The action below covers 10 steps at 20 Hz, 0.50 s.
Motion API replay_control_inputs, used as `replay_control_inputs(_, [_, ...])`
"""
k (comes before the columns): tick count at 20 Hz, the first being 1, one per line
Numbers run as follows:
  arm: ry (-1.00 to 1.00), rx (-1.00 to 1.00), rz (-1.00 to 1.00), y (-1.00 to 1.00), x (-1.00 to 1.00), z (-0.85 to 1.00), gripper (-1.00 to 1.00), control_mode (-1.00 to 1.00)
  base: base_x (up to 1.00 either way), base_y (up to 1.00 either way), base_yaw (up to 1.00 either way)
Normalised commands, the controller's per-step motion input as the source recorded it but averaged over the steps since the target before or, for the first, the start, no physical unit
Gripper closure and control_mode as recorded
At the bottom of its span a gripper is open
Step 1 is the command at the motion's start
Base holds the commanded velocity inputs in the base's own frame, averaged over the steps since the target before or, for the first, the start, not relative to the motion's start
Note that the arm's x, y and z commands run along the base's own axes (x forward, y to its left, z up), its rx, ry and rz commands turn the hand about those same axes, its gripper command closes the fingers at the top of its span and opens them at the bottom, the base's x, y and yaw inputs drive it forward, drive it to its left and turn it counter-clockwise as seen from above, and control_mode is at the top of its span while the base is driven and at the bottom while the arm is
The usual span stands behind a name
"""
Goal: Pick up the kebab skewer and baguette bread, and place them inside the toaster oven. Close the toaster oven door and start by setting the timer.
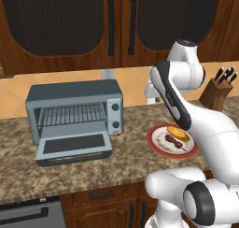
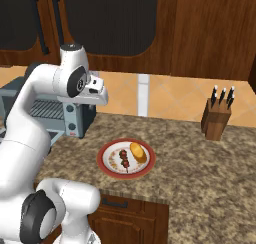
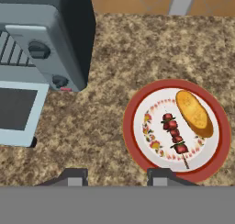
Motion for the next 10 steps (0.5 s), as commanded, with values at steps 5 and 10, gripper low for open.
replay_control_inputs(5, [-0.01,0.00,-0.01,0.29,-0.21,-0.12,-1.00,-1.00,0.00,0.00,0.00])
replay_control_inputs(10, [-0.08,-0.03,-0.03,0.97,-0.06,-0.15,-1.00,-1.00,0.00,0.00,0.00])
